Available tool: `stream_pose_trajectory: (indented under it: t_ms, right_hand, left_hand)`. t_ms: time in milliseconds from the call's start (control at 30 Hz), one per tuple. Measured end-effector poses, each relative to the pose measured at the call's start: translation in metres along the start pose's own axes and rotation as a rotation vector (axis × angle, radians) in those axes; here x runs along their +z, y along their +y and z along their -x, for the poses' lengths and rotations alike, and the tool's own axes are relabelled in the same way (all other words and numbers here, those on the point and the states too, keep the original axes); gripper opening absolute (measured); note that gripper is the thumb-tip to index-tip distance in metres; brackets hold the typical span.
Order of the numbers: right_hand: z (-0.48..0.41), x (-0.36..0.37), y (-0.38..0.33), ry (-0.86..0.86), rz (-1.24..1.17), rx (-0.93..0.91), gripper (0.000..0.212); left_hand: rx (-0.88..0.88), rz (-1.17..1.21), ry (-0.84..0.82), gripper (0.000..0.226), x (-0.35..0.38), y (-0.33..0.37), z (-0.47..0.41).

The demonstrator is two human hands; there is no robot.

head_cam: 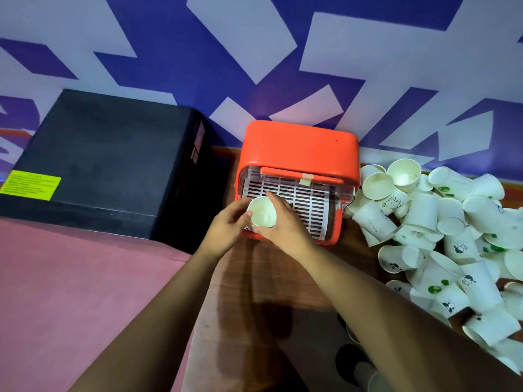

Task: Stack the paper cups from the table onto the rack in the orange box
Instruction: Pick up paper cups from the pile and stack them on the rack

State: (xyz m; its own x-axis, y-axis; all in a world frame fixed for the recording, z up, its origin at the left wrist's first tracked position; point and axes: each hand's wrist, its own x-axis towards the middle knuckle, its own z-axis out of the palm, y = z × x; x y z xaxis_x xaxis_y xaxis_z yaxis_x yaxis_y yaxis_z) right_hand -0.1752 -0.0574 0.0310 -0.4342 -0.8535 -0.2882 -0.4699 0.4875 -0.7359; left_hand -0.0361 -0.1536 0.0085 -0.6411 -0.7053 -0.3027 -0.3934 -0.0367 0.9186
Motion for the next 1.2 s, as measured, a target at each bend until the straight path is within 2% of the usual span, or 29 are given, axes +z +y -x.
stream_pose_trajectory:
  t_ms: [167, 433, 533, 600, 667, 767, 867, 967, 1033, 1133, 1200]
  right_hand:
    - [-0.002, 0.001, 0.015, -0.084, -0.078, 0.055, 0.087]
    - [0.005, -0.005, 0.021, -0.073, -0.098, 0.108, 0.090]
    - [0.031, -0.033, 0.027, -0.063, -0.109, 0.104, 0.077]
    - [0.056, -0.061, 0.039, -0.021, -0.069, 0.089, 0.063]
    - [0.083, -0.092, 0.055, 0.046, -0.059, 0.123, 0.051]
    - [0.123, -0.130, 0.091, 0.125, -0.036, 0.209, 0.040]
    - [0.166, -0.151, 0.125, 0.160, -0.003, 0.268, 0.032]
    - [0.207, -0.145, 0.152, 0.127, 0.020, 0.300, 0.031]
    - [0.225, -0.131, 0.165, 0.123, 0.033, 0.323, 0.028]
    - [0.235, -0.113, 0.174, 0.142, -0.016, 0.377, 0.019]
    - [0.233, -0.103, 0.176, 0.104, -0.035, 0.422, 0.022]
  left_hand:
    - [-0.007, -0.100, 0.051, 0.033, 0.001, -0.010, -0.006]
    - [-0.009, -0.123, 0.108, 0.034, 0.001, -0.001, 0.002]
    - [0.039, -0.153, 0.233, 0.024, -0.001, 0.010, 0.021]
    - [0.081, -0.137, 0.251, 0.014, 0.007, 0.022, 0.040]
    - [0.102, -0.096, 0.165, 0.010, 0.024, 0.037, 0.058]
    - [0.104, -0.066, -0.076, 0.008, 0.066, 0.045, 0.074]
    - [0.103, -0.130, -0.300, 0.015, 0.115, 0.040, 0.086]
    - [0.007, -0.264, -0.451, 0.022, 0.165, 0.024, 0.097]
    - [-0.157, -0.346, -0.421, 0.019, 0.194, 0.019, 0.103]
    - [-0.493, -0.229, -0.383, 0.020, 0.229, 0.021, 0.108]
    - [-0.630, -0.142, -0.408, 0.018, 0.247, 0.027, 0.114]
